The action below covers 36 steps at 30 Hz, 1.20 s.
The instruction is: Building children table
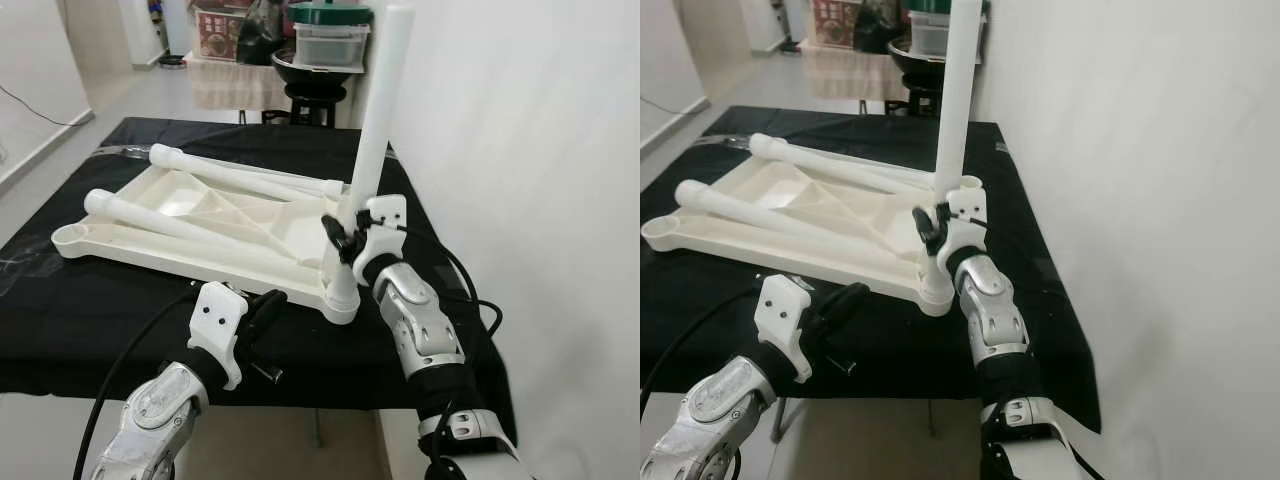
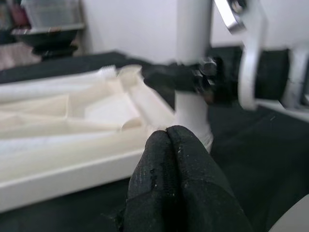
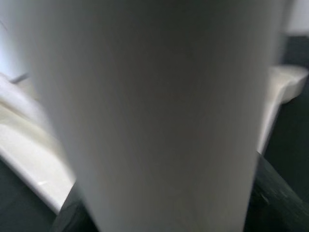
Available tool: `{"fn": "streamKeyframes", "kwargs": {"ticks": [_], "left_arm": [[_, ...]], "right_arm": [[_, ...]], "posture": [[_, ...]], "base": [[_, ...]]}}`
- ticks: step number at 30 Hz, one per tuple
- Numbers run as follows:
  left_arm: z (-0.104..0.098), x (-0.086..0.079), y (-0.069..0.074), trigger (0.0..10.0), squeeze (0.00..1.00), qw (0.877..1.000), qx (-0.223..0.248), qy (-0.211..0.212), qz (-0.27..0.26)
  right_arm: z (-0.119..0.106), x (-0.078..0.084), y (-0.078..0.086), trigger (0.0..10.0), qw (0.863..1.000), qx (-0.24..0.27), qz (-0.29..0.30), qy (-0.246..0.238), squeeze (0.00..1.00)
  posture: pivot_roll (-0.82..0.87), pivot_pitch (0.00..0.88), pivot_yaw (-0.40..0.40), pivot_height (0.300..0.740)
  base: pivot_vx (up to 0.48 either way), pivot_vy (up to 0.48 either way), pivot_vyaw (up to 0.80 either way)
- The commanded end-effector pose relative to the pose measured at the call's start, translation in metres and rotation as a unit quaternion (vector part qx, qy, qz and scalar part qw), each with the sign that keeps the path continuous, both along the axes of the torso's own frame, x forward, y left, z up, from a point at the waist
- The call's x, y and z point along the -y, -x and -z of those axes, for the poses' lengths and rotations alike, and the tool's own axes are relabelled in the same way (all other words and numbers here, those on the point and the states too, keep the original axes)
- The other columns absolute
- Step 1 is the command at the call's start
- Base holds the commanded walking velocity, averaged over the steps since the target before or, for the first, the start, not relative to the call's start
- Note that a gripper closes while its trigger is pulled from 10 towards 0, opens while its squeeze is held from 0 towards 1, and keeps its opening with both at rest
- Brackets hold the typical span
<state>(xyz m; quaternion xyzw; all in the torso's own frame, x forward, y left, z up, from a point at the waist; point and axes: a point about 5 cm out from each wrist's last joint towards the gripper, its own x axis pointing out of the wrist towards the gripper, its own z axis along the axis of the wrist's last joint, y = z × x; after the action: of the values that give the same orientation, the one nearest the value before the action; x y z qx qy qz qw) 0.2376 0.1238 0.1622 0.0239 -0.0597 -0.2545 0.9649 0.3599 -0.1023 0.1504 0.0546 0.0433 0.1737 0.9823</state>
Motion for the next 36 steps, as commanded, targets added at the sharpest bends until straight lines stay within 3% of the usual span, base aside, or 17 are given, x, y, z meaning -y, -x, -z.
{"fn": "streamKeyframes", "kwargs": {"ticks": [1, 2, 3, 5, 7, 8, 10, 11, 12, 14, 23, 29, 31, 34, 35, 36], "left_arm": [[0.003, 0.005, 0.000, 10.0, 0.00, 1.000, -0.010, 0.001, 0.012], [0.003, 0.005, 0.000, 10.0, 0.00, 1.000, -0.010, 0.001, 0.012], [0.003, 0.005, 0.000, 10.0, 0.00, 1.000, -0.010, 0.001, 0.012], [0.002, 0.005, -0.002, 10.0, 0.00, 1.000, -0.008, 0.002, 0.009], [0.002, 0.005, -0.002, 10.0, 0.00, 1.000, -0.008, 0.002, 0.009], [0.002, 0.004, -0.002, 10.0, 0.00, 1.000, -0.006, 0.003, 0.006], [0.002, 0.004, -0.002, 10.0, 0.00, 1.000, -0.006, 0.003, 0.006], [0.002, 0.005, -0.002, 10.0, 0.00, 1.000, -0.005, 0.003, 0.006], [0.002, 0.005, -0.003, 10.0, 0.00, 1.000, -0.005, 0.003, 0.005], [0.001, 0.005, -0.003, 10.0, 0.00, 1.000, -0.004, 0.004, 0.003], [0.001, 0.003, -0.002, 10.0, 0.00, 1.000, -0.003, 0.003, -0.001], [0.001, 0.002, -0.002, 10.0, 0.00, 1.000, -0.004, 0.002, -0.002], [0.001, 0.001, -0.001, 10.0, 0.00, 1.000, -0.005, 0.001, -0.001], [0.001, 0.000, -0.001, 10.0, 0.00, 1.000, -0.006, 0.000, -0.001], [0.001, -0.001, -0.001, 10.0, 0.00, 1.000, -0.007, -0.001, 0.000], [0.001, -0.001, -0.001, 10.0, 0.00, 1.000, -0.007, -0.001, 0.000]], "right_arm": [[-0.016, 0.006, -0.006, 10.0, 0.999, 0.017, -0.034, -0.029, 1.00], [-0.024, 0.010, -0.009, 10.0, 0.995, 0.024, -0.082, -0.043, 0.00], [-0.024, 0.010, -0.009, 10.0, 0.995, 0.024, -0.082, -0.043, 0.00], [-0.031, 0.016, -0.012, 10.0, 0.987, 0.036, -0.155, -0.040, 0.00], [-0.031, 0.016, -0.012, 10.0, 0.987, 0.036, -0.155, -0.040, 0.00], [-0.030, 0.020, -0.014, 10.0, 0.973, 0.033, -0.229, -0.015, 0.00], [-0.030, 0.020, -0.014, 10.0, 0.973, 0.033, -0.229, -0.015, 0.00], [-0.029, 0.022, -0.015, 10.0, 0.966, 0.030, -0.255, -0.002, 0.00], [-0.027, 0.023, -0.016, 9.4, 0.960, 0.022, -0.280, 0.017, 0.00], [-0.027, 0.024, -0.018, 0.0, 0.953, 0.014, -0.301, 0.033, 0.00], [-0.042, 0.034, -0.025, 0.0, 0.951, 0.024, -0.309, -0.013, 0.00], [-0.025, 0.049, -0.019, 0.0, 0.957, 0.021, -0.288, 0.002, 0.00], [0.002, 0.050, -0.011, 0.0, 0.974, -0.014, -0.222, 0.039, 0.00], [0.013, 0.048, -0.007, 0.0, 0.979, -0.027, -0.192, 0.058, 0.00], [0.029, 0.039, 0.001, 0.0, 0.996, -0.051, -0.050, 0.046, 0.00], [0.029, 0.039, 0.001, 0.0, 0.996, -0.051, -0.050, 0.046, 0.00]], "posture": [[0.06, 0.065, -0.042, 0.740], [0.06, 0.063, -0.043, 0.740], [0.06, 0.063, -0.043, 0.740], [0.07, 0.061, -0.048, 0.740], [0.07, 0.061, -0.048, 0.740], [0.07, 0.054, -0.054, 0.740], [0.07, 0.054, -0.054, 0.740], [0.07, 0.053, -0.055, 0.740], [0.08, 0.052, -0.060, 0.740], [0.08, 0.053, -0.060, 0.740], [0.08, 0.057, -0.058, 0.740], [0.07, 0.063, -0.055, 0.740], [0.06, 0.068, -0.051, 0.740], [0.07, 0.069, -0.051, 0.740], [0.06, 0.083, -0.041, 0.740], [0.06, 0.083, -0.041, 0.740]], "base": [[0.000, 0.000, 0.00], [0.000, 0.000, 0.00], [0.000, 0.000, 0.00], [0.000, 0.000, 0.00], [0.000, 0.000, 0.00], [0.000, 0.000, 0.00], [0.000, 0.000, 0.00], [0.000, 0.000, 0.00], [0.000, 0.000, 0.00], [0.000, 0.000, 0.00], [0.000, 0.000, 0.00], [0.000, 0.000, 0.00], [0.000, 0.000, 0.00], [0.000, 0.000, 0.00], [0.000, 0.000, 0.00], [0.000, 0.000, 0.00]]}}
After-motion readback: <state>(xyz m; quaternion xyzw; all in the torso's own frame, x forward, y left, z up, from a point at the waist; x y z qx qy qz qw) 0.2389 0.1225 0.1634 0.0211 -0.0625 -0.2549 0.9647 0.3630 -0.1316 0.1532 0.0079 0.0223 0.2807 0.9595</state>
